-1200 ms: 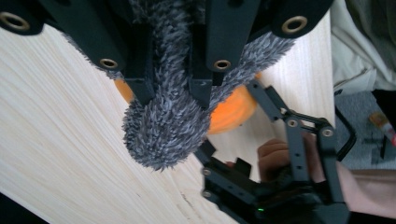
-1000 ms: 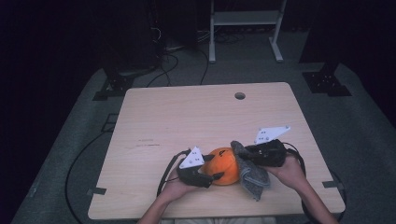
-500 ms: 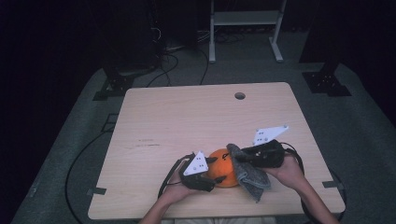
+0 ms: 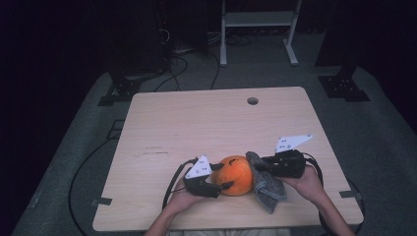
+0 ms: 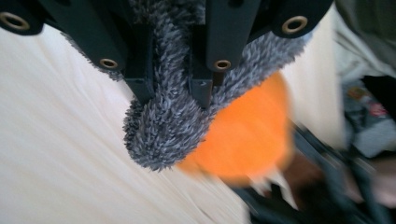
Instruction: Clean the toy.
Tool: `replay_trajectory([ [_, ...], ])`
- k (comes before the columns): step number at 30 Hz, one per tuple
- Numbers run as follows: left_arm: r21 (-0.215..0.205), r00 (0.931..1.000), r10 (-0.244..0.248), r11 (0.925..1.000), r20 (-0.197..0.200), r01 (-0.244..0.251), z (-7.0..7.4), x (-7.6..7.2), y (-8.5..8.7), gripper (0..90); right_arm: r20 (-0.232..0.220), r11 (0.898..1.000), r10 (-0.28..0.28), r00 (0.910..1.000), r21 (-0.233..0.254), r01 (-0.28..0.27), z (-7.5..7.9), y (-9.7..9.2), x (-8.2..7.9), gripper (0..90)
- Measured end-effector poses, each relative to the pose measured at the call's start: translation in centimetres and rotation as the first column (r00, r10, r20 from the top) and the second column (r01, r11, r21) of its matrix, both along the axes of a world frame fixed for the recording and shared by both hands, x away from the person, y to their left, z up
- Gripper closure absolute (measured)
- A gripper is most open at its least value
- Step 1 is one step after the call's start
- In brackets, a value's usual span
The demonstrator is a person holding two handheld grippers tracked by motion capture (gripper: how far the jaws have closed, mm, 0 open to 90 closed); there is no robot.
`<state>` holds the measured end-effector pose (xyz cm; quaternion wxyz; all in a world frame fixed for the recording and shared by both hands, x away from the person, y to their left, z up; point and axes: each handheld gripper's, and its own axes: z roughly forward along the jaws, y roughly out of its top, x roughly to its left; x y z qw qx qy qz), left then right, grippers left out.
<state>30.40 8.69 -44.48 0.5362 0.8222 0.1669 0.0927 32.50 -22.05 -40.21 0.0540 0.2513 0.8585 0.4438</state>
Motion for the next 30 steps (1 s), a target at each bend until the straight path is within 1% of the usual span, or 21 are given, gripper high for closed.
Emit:
replay_trajectory([
  [2, -0.022, 0.9998, 0.01, 0.9997, -0.019, -0.01, -0.1, 0.3, 0.1, 33.5, -0.035, 1.0, -0.022, 0.9991, -0.004, 0.022, -1.2, -0.6, 0.0, 75.7],
  [4, -0.02, 0.9997, 0.018, 0.9996, -0.019, -0.018, -0.1, 0.3, -0.1, 33.5, -0.036, 1.0, -0.015, 0.9992, 0.024, 0.016, -1.2, -0.5, -0.4, 75.7],
  [6, -0.027, 0.999, 0.034, 0.999, -0.028, -0.035, -0.1, 0.5, -0.2, 33.5, -0.004, 1.0, 0.005, 1.0, 0.029, -0.004, -0.4, 0.1, -0.9, 75.7],
  [7, -0.029, 0.9985, 0.043, 0.9986, -0.036, -0.044, -0.1, 0.5, -0.1, 33.5, 0.022, 0.999, 0.024, 0.9995, 0.035, -0.025, 0.3, 0.6, -1.3, 75.7],
  [10, -0.043, 0.9961, 0.066, 0.9967, -0.058, -0.069, -0.1, 0.7, -0.2, 33.7, 0.064, 0.994, 0.075, 0.9952, 0.07, -0.079, 1.7, 1.5, -1.7, 75.7],
  [11, -0.042, 0.9954, 0.074, 0.9962, -0.061, -0.077, -0.1, 0.7, -0.3, 33.4, 0.074, 0.995, 0.077, 0.9942, 0.063, -0.082, 2.0, 1.9, -1.8, 75.6],
  [12, -0.037, 0.9955, 0.075, 0.9963, -0.059, -0.077, 0.0, 0.7, -0.4, 31.4, 0.089, 0.997, 0.069, 0.9937, 0.038, -0.072, 2.1, 2.3, -1.8, 75.7],
  [13, -0.029, 0.9962, 0.07, 0.997, -0.051, -0.072, 0.1, 0.7, -0.4, 27.2, 0.1, 0.998, 0.057, 0.9934, 0.013, -0.058, 2.0, 2.4, -1.7, 75.7],
  [14, -0.026, 0.9972, 0.056, 0.998, -0.051, -0.057, 0.1, 0.6, -0.5, 22.5, 0.099, 0.999, 0.04, 0.9942, 0.009, -0.041, 1.7, 2.3, -1.3, 75.7],
  [15, -0.016, 0.9976, 0.047, 0.9987, -0.051, -0.048, 0.1, 0.7, -0.6, 18.7, 0.081, 1.0, 0.013, 0.9966, 0.016, -0.015, 1.4, 1.8, -0.9, 75.8],
  [16, 0.019, 0.9984, 0.045, 0.9988, -0.035, -0.044, -0.1, 0.6, -0.9, 17.4, 0.072, 1.0, -0.001, 0.9974, 0.025, -0.001, 1.2, 1.5, -0.7, 75.8],
  [17, 0.038, 0.999, 0.042, 0.9984, -0.017, -0.042, -0.2, 0.4, -1.1, 17.4, 0.066, 0.999, -0.019, 0.9976, 0.035, 0.017, 0.9, 1.0, -0.5, 75.8],
  [18, 0.046, 0.9991, 0.043, 0.998, -0.007, -0.042, -0.2, 0.3, -1.2, 18.0, 0.06, 0.999, -0.028, 0.9978, 0.038, 0.026, 0.8, 0.8, -0.5, 75.8],
  [20, 0.066, 0.9981, 0.057, 0.9961, 0.022, -0.058, 0.0, 0.2, -1.4, 25.5, 0.069, 0.999, -0.036, 0.997, 0.038, 0.034, 0.7, 0.6, -0.7, 75.8],
  [22, 0.053, 0.997, 0.073, 0.9958, 0.023, -0.075, 0.2, 0.2, -1.4, 32.8, 0.076, 0.998, -0.049, 0.9959, 0.039, 0.047, 0.4, 0.4, -1.0, 75.8],
  [23, 0.044, 0.9965, 0.082, 0.9956, 0.014, -0.083, 0.3, 0.2, -1.4, 35.2, 0.079, 0.998, -0.054, 0.9954, 0.041, 0.051, 0.4, 0.2, -1.2, 75.9],
  [25, 0.043, 0.9958, 0.092, 0.9949, 0.002, -0.092, 0.4, 0.2, -1.5, 36.7, 0.106, 0.998, -0.059, 0.9926, 0.022, 0.057, 0.6, 0.2, -1.8, 76.3],
  [26, 0.05, 0.995, 0.099, 0.9938, -0.004, -0.099, 0.6, 0.2, -1.7, 36.6, 0.121, 0.998, -0.056, 0.9911, 0.015, 0.054, 0.8, 0.4, -2.1, 76.4],
  [27, 0.046, 0.9937, 0.112, 0.9927, -0.01, -0.111, 0.7, 0.1, -1.9, 36.6, 0.143, 0.999, -0.041, 0.9889, 0.006, 0.041, 1.1, 0.9, -2.6, 76.5],
  [28, 0.055, 0.9934, 0.114, 0.992, -0.009, -0.114, 0.8, 0.1, -1.9, 36.8, 0.162, 1.0, -0.024, 0.9865, -0.003, 0.025, 1.3, 1.4, -2.9, 76.6],
  [30, 0.055, 0.9938, 0.111, 0.9923, 0.002, -0.111, 0.9, -0.1, -2.0, 39.0, 0.183, 1.0, 0.01, 0.983, -0.025, -0.005, 1.8, 2.4, -3.5, 76.6],
])
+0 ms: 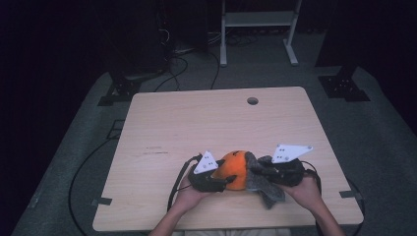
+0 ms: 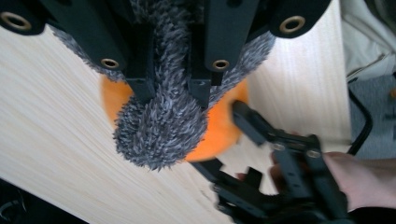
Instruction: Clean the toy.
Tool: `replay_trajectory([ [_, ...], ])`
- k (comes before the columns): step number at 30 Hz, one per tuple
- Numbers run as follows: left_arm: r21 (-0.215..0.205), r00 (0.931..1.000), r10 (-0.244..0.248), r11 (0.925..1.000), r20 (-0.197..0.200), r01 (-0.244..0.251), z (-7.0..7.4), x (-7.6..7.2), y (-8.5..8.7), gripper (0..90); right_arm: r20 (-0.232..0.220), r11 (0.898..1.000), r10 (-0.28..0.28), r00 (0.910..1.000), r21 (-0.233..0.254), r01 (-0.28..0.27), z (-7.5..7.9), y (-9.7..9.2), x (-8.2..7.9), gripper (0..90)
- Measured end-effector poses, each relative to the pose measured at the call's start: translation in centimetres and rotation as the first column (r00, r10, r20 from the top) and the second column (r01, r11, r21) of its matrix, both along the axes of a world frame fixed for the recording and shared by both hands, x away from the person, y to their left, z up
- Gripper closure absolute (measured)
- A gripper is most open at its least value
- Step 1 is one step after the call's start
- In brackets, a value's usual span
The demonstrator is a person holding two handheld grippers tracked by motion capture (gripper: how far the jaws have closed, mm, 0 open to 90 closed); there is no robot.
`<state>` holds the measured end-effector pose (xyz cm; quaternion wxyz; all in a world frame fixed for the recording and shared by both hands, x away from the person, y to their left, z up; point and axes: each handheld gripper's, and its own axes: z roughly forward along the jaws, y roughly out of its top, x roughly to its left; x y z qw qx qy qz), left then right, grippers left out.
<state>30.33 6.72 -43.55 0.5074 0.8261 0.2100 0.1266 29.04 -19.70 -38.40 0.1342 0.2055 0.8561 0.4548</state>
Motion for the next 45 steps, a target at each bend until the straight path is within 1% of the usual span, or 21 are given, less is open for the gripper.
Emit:
replay_trajectory([
  [4, 0.031, 0.9989, -0.047, 0.9984, -0.004, 0.047, 0.6, -0.1, 0.6, 37.7, 0.005, 1.0, 0.008, 1.0, -0.006, -0.008, 0.6, 0.5, 0.2, 76.5],
  [7, 0.034, 0.9987, -0.051, 0.9981, 0.005, 0.051, 0.5, 0.1, 0.9, 30.4, -0.041, 1.0, -0.021, 0.9989, 0.015, 0.022, -0.1, -0.4, 1.3, 76.5],
  [8, 0.042, 0.9995, -0.032, 0.9986, 0.008, 0.031, 0.4, 0.2, 0.8, 26.1, -0.054, 0.999, -0.031, 0.9981, 0.019, 0.032, -0.4, -0.6, 1.6, 76.5],
  [10, 0.06, 0.9995, -0.015, 0.9981, -0.027, 0.016, -0.1, 0.6, 0.4, 15.2, -0.066, 0.999, -0.03, 0.9974, 0.039, 0.032, -0.6, -1.0, 1.7, 76.5],
  [11, 0.067, 0.9977, -0.009, 0.9977, -0.067, 0.013, -0.4, 1.0, 0.2, 11.5, -0.063, 0.999, -0.027, 0.9977, 0.039, 0.03, -0.6, -0.9, 1.7, 76.5],
  [12, 0.068, 0.9967, -0.009, 0.9976, -0.081, 0.015, -0.5, 1.1, 0.1, 9.5, -0.061, 0.999, -0.02, 0.9979, 0.04, 0.023, -0.6, -0.8, 1.6, 76.4],
  [14, 0.057, 0.9966, -0.022, 0.998, -0.079, 0.027, -0.7, 1.2, 0.2, 10.9, -0.063, 0.999, -0.011, 0.9979, 0.04, 0.014, -0.6, -0.7, 1.5, 76.4],
  [16, 0.066, 0.9978, -0.026, 0.9973, -0.061, 0.03, -0.6, 0.9, 0.2, 17.0, -0.069, 0.998, 0.01, 0.9976, 0.06, -0.006, -0.5, -0.4, 1.3, 76.4],
  [17, 0.072, 0.9985, -0.026, 0.997, -0.047, 0.029, -0.6, 0.8, 0.1, 22.4, -0.062, 0.998, 0.023, 0.9978, 0.057, -0.019, -0.4, -0.1, 1.1, 76.4],
  [19, 0.097, 0.9996, -0.03, 0.9948, 0.004, 0.029, -0.5, 0.2, -0.3, 30.6, -0.045, 0.998, 0.051, 0.9977, 0.044, -0.049, 0.0, 0.9, 0.6, 76.4],
  [21, 0.099, 0.9993, -0.03, 0.9947, 0.022, 0.028, -0.5, -0.1, -0.3, 35.1, -0.042, 0.994, 0.094, 0.9947, 0.055, -0.092, 0.4, 1.5, 0.5, 76.4],
  [23, 0.075, 0.9994, -0.029, 0.9968, 0.016, 0.028, -0.3, -0.1, 0.0, 37.0, -0.035, 0.995, 0.09, 0.9953, 0.047, -0.088, 0.6, 1.7, 0.8, 76.4],
  [25, 0.049, 0.9995, -0.028, 0.9984, 0.011, 0.028, 0.1, 0.0, 0.5, 38.4, -0.035, 0.997, 0.052, 0.998, 0.053, -0.05, 0.8, 1.2, 1.3, 76.4],
  [27, 0.045, 0.9994, -0.033, 0.9985, 0.008, 0.032, 0.5, 0.1, 0.7, 38.7, -0.039, 0.999, 0.004, 0.9992, 0.045, -0.002, 0.6, 0.3, 2.0, 76.4],
  [29, 0.063, 0.999, -0.042, 0.9972, 0.017, 0.041, 0.7, 0.0, 0.7, 39.0, -0.06, 0.999, -0.023, 0.998, 0.041, 0.025, 0.2, -0.4, 2.5, 76.4],
  [31, 0.07, 0.9986, -0.048, 0.9965, 0.019, 0.047, 0.7, -0.1, 0.6, 39.5, -0.08, 0.999, -0.016, 0.9967, 0.04, 0.019, -0.2, -0.7, 2.6, 76.4],
  [36, 0.052, 0.9979, -0.065, 0.9965, -0.005, 0.065, 0.8, 0.0, 0.9, 41.0, -0.038, 0.996, 0.049, 0.9981, 0.077, -0.046, 0.8, 0.4, 1.4, 76.4],
  [38, 0.08, 0.9978, -0.066, 0.9946, -0.006, 0.066, 0.8, 0.1, 1.0, 41.0, -0.05, 0.997, 0.038, 0.998, 0.065, -0.034, 0.6, 0.3, 1.8, 76.4],
  [40, 0.091, 0.9974, -0.072, 0.9933, -0.007, 0.072, 0.7, 0.1, 1.0, 40.8, -0.067, 0.999, 0.008, 0.9977, 0.037, -0.005, -0.1, -0.1, 2.3, 76.5],
  [42, 0.092, 0.9971, -0.075, 0.9929, -0.012, 0.076, 0.5, 0.1, 0.8, 40.6, -0.106, 0.998, -0.007, 0.9943, 0.061, 0.013, -0.8, -0.9, 2.5, 76.5],
  [45, 0.094, 0.9966, -0.081, 0.9921, -0.017, 0.082, 0.1, 0.1, 0.5, 40.0, -0.093, 0.999, 0.01, 0.9956, 0.037, -0.007, -0.7, -0.7, 1.9, 76.4],
])
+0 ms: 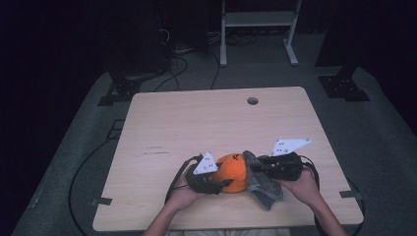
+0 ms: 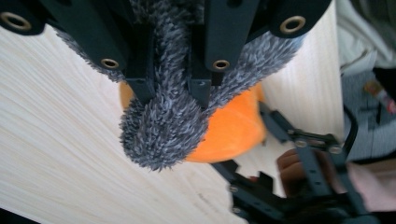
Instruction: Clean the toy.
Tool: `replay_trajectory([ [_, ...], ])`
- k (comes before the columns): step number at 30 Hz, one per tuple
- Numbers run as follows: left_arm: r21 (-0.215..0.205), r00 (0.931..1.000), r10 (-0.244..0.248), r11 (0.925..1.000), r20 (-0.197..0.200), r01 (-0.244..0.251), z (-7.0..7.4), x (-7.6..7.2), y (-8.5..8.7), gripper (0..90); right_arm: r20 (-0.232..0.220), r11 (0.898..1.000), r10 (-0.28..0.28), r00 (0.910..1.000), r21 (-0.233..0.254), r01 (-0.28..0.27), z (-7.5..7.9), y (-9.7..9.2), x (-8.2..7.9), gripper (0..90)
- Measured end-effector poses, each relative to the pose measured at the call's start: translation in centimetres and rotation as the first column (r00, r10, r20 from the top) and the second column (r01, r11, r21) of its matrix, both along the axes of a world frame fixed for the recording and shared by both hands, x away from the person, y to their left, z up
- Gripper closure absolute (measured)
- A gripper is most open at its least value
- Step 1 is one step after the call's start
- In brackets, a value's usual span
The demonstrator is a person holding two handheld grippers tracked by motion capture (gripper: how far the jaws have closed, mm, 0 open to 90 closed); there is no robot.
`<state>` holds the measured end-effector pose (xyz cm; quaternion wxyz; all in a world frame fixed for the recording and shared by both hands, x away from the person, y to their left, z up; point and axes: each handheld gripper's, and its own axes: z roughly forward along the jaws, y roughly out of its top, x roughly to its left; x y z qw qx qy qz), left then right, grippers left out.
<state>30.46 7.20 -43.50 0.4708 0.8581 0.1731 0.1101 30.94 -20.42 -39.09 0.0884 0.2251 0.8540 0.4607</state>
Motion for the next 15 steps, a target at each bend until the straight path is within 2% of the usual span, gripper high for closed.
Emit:
replay_trajectory([
  [2, -0.008, 1.0, 0.005, 0.9999, -0.004, -0.005, -0.1, 0.0, -0.1, 39.5, 0.015, 0.999, 0.034, 0.9993, -0.001, -0.034, 0.5, 0.6, -0.5, 76.4],
  [5, 0.02, 0.9996, -0.003, 0.9998, 0.026, 0.003, -0.1, -0.3, -0.6, 39.1, 0.038, 0.997, 0.08, 0.9961, -0.018, -0.08, 1.3, 2.0, -0.8, 76.4],
  [6, 0.025, 0.9996, -0.002, 0.9997, 0.028, 0.001, -0.1, -0.3, -0.6, 38.9, 0.044, 0.997, 0.077, 0.9961, -0.033, -0.075, 1.5, 2.4, -0.6, 76.4],
  [9, -0.013, 0.9999, 0.011, 0.9999, -0.002, -0.011, -0.3, 0.1, 0.1, 38.9, 0.034, 0.998, 0.051, 0.9981, -0.039, -0.05, 1.6, 2.6, 0.6, 76.4],
  [12, -0.014, 1.0, 0.002, 0.9999, 0.001, -0.002, -0.4, 0.1, 0.4, 39.0, 0.025, 0.999, -0.021, 0.9995, -0.035, 0.021, 1.2, 1.4, 1.8, 76.4],
  [15, -0.023, 0.9999, 0.009, 0.9997, -0.01, -0.009, -0.5, 0.2, 0.5, 38.2, -0.01, 0.999, -0.043, 0.999, -0.022, 0.043, 0.3, 0.0, 2.0, 76.3],
])
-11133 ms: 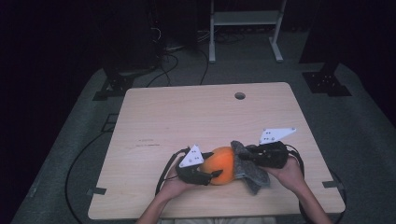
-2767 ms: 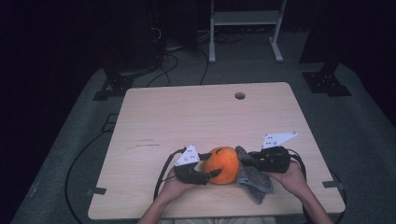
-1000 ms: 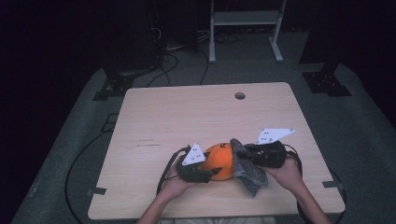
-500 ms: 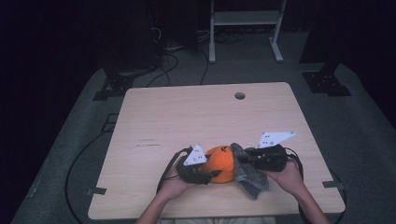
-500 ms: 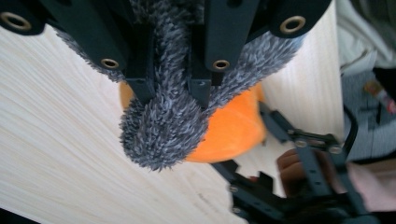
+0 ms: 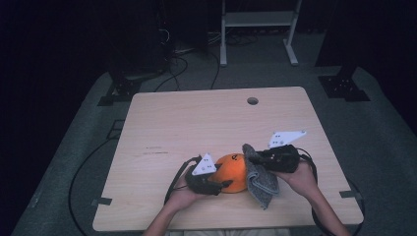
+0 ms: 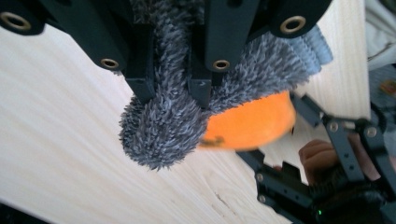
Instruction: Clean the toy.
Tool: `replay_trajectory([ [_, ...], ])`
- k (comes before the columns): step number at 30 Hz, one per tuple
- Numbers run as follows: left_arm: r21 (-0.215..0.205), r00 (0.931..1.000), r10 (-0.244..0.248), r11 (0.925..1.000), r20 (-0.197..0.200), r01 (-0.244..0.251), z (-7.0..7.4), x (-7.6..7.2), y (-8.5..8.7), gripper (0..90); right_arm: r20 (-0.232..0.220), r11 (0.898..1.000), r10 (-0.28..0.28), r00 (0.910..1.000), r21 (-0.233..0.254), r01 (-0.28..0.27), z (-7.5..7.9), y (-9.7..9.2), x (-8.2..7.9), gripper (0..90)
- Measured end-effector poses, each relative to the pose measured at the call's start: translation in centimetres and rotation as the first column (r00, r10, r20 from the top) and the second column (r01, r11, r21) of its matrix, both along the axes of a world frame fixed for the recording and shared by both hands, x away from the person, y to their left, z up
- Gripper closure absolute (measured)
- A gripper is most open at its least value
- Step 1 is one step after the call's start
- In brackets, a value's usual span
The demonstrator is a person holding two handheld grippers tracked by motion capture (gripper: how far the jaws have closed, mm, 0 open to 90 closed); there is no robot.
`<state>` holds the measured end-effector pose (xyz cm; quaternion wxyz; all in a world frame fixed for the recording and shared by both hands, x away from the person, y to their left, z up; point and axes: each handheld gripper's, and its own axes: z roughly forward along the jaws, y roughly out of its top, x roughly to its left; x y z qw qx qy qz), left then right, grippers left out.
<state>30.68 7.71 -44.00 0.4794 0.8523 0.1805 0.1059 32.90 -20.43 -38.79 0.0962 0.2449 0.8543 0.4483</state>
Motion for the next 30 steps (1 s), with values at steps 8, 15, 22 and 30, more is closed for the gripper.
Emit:
replay_trajectory([
  [8, -0.014, 0.9995, 0.027, 0.9995, -0.016, -0.027, -0.2, 0.3, -0.3, 36.2, 0.021, 0.996, 0.087, 0.996, 0.018, -0.087, -0.2, 0.8, -2.8, 76.3],
  [15, -0.036, 0.9995, 0.023, 0.9991, -0.02, -0.024, -0.5, 0.4, -0.2, 36.6, 0.044, 0.997, 0.079, 0.9959, -0.011, -0.079, 0.7, 2.4, -1.8, 76.5],
  [22, -0.069, 0.9982, 0.036, 0.9968, -0.048, -0.039, -0.6, 0.9, 0.7, 36.2, 0.018, 1.0, -0.011, 0.9998, 0.002, 0.011, -0.3, 0.4, -0.2, 76.5],
  [30, -0.08, 0.9959, 0.07, 0.994, -0.056, -0.075, -0.6, 0.9, 0.2, 34.8, 0.047, 0.998, 0.07, 0.9964, -0.01, -0.07, -0.2, 1.3, -2.8, 76.5],
])
